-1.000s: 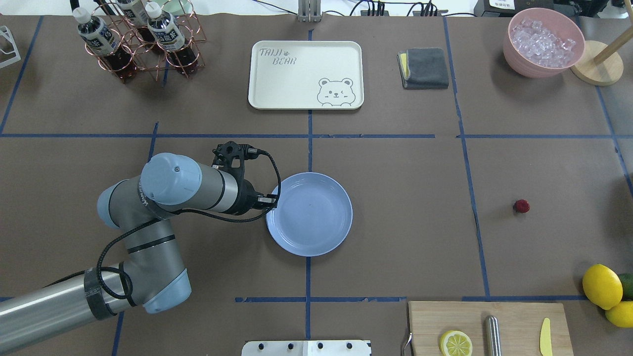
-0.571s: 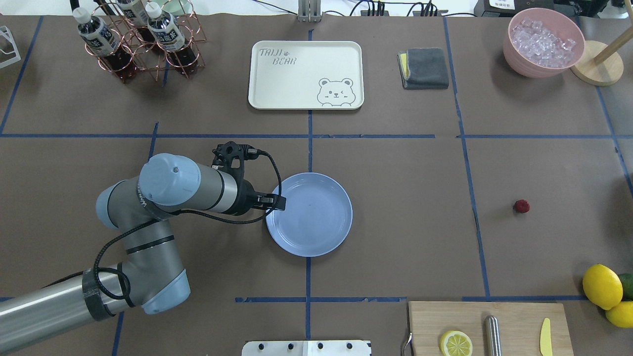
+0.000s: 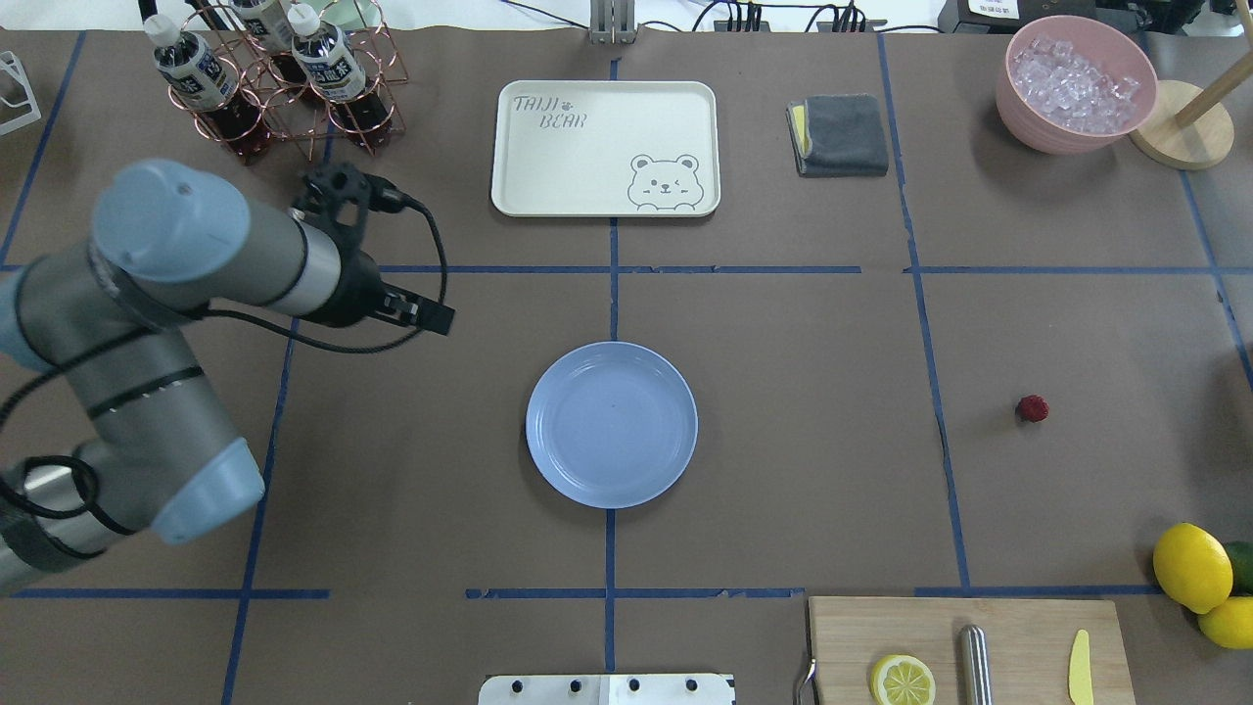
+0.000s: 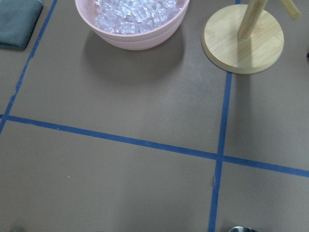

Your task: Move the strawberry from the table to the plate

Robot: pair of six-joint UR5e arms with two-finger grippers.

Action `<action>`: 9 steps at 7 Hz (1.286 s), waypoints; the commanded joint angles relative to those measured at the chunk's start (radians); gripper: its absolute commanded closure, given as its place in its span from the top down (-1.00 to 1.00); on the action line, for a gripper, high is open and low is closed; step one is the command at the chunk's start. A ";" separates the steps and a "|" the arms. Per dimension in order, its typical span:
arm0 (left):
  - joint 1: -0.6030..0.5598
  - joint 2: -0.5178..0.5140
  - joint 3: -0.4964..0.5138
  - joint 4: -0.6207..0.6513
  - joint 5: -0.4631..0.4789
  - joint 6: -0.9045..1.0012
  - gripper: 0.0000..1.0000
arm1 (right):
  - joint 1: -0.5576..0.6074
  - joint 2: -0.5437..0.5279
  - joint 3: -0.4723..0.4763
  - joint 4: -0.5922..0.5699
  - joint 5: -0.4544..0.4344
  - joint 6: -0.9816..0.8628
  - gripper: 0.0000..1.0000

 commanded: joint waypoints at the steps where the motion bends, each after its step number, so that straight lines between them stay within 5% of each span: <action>1: -0.292 0.050 -0.045 0.207 -0.093 0.439 1.00 | -0.019 0.021 0.004 0.017 0.054 0.001 1.00; 2: -0.506 0.105 0.035 0.226 -0.349 0.549 1.00 | -0.042 0.018 0.006 0.017 0.059 -0.002 1.00; 3: -0.620 0.223 0.067 0.226 -0.447 0.637 1.00 | -0.060 0.018 0.021 0.016 0.058 0.001 1.00; 5: -0.737 0.299 0.129 0.270 -0.441 0.784 1.00 | -0.115 0.023 0.061 0.000 0.058 0.019 1.00; 9: -0.859 0.463 0.167 0.324 -0.406 1.081 1.00 | -0.272 0.047 0.317 -0.346 -0.052 0.117 1.00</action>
